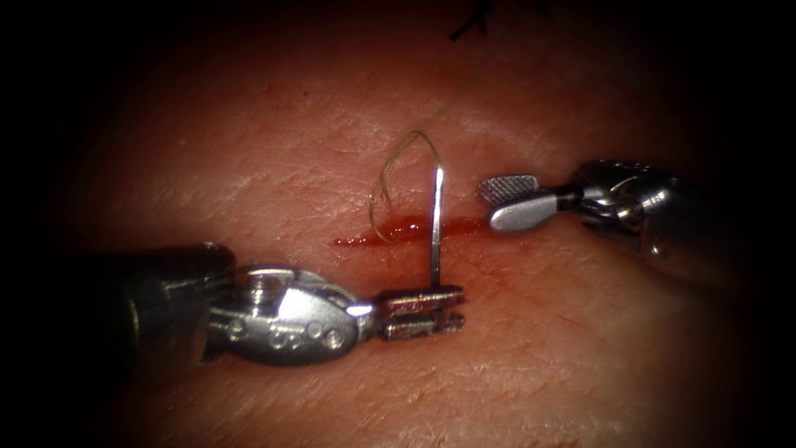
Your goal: Wound Closure
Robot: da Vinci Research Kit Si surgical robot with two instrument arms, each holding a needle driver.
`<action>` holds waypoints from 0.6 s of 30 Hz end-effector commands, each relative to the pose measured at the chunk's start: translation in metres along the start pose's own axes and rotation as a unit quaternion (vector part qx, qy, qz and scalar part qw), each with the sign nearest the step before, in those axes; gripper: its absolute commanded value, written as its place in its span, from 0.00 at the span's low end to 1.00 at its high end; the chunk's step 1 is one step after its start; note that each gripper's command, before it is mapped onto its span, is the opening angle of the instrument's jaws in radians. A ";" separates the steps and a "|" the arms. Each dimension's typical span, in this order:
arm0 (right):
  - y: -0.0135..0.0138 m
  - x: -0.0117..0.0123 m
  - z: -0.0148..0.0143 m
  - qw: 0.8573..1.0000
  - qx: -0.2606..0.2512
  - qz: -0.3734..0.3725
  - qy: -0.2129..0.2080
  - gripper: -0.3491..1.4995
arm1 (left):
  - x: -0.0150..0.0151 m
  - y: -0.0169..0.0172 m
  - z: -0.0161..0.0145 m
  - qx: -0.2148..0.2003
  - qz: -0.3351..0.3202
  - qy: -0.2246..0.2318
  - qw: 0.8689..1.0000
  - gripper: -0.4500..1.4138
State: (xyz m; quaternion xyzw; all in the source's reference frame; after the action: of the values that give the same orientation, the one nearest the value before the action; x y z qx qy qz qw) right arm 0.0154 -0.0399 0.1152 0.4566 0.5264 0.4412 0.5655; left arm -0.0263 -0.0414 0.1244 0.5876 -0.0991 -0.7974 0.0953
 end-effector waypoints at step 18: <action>-0.0001 -0.0019 0.0059 1.000 0.027 0.000 -0.011 0.44 | -0.0026 0.0010 0.0015 -0.002 0.018 -0.031 0.999 0.00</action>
State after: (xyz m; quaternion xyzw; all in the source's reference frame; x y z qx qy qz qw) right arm 0.0206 -0.0423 0.1152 0.4759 0.5313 0.4228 0.5590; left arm -0.0264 -0.0416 0.1269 0.5602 -0.1110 -0.8138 0.1076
